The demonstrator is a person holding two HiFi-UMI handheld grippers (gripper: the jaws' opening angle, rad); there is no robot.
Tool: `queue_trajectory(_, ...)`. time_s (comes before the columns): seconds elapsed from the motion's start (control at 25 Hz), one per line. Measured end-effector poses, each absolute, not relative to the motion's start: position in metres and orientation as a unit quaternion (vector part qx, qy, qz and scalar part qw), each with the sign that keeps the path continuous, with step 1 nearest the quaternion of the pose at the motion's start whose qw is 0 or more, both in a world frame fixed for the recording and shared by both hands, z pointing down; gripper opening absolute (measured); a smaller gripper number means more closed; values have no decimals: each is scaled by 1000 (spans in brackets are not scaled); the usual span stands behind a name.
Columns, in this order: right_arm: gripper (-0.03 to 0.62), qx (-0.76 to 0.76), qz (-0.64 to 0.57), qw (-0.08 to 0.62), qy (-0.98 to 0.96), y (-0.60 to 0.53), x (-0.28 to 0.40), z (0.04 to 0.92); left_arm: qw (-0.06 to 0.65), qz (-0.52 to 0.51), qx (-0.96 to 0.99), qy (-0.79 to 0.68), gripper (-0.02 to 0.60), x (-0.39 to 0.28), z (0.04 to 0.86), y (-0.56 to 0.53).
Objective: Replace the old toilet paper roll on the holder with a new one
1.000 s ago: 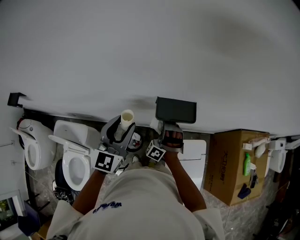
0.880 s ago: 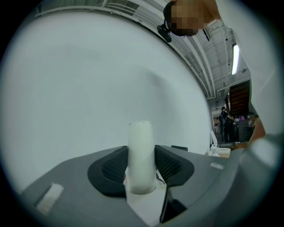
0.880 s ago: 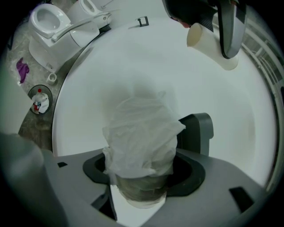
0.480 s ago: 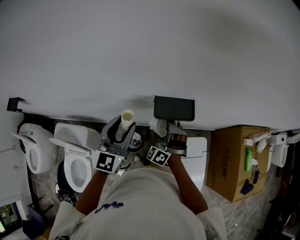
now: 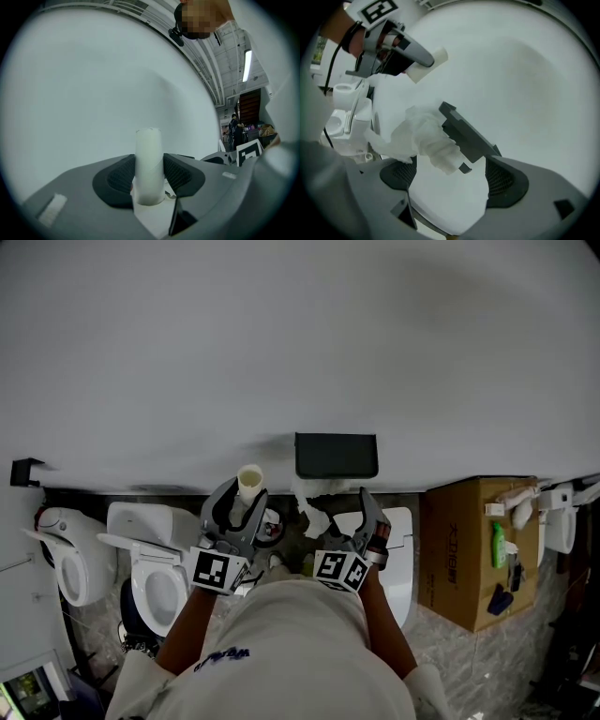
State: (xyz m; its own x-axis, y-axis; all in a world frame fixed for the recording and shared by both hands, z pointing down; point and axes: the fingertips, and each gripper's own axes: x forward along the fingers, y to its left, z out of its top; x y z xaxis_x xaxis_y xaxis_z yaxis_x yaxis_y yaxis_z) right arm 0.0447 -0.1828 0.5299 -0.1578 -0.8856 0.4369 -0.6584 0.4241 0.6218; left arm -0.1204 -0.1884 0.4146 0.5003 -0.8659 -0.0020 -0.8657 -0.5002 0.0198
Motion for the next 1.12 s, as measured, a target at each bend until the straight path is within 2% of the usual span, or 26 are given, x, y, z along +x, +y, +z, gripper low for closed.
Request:
queue_trajectory(0.16,448,543,-84,338,-764,-179,57,515,6,-6,870,-494,193,-116,413,-187)
queue_trajectory(0.44,364,568,-37,250,-783,-183,72,476,4,-9,870,-493,193,-115,408,-188)
queue_trajectory(0.68,204,556,-32,206,-804,-186,65,449,1,-10,869,-494,193,-117,406,-186)
queue_trajectory(0.8,159,560,-36,194,-805,-186,65,441,-1,-5,869,-495,193,-115,406,-185)
queue_trajectory(0.96,63,575,-36,171,-800,-187,67,431,-8,10,870,-492,193,-119,414,-183)
queue_trajectory(1.12,13,582,-12,150,-799,-188,70,425,-5,9,869,-494,193,-120,414,-182)
